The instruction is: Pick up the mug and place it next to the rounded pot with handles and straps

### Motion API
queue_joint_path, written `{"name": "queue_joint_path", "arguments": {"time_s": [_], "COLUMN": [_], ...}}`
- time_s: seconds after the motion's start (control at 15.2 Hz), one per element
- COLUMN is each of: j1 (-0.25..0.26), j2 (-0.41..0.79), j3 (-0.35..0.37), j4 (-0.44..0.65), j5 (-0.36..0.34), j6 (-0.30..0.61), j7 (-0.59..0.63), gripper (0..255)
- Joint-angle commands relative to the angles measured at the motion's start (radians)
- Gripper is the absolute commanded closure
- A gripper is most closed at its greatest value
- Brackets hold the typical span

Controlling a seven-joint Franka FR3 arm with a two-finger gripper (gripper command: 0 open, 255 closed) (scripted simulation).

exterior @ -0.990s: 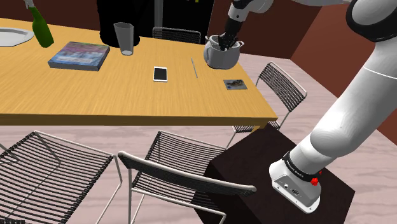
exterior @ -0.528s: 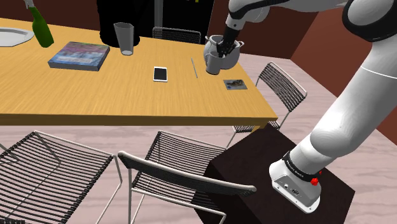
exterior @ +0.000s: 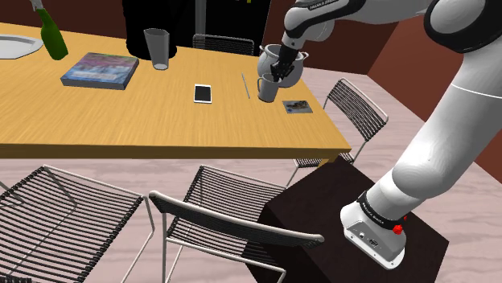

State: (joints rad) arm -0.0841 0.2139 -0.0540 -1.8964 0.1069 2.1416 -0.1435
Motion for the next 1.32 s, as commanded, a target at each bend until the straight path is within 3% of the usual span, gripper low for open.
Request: {"name": "queue_joint_path", "arguments": {"time_s": [0.0, 0.66, 0.73, 1.06, 1.25], "j1": [-0.001, -0.001, -0.001, -0.001, -0.004], "j2": [0.007, 0.024, 0.024, 0.024, -0.021], "j3": [0.0, 0.001, 0.001, 0.001, -0.003], "j4": [-0.019, -0.037, -0.037, -0.037, 0.007], "j5": [0.002, 0.006, 0.006, 0.006, -0.002], "j6": [0.026, 0.061, 0.061, 0.061, -0.027], "j7": [-0.004, -0.008, -0.008, -0.008, -0.003], "gripper": [255, 255, 0, 0, 0]}}
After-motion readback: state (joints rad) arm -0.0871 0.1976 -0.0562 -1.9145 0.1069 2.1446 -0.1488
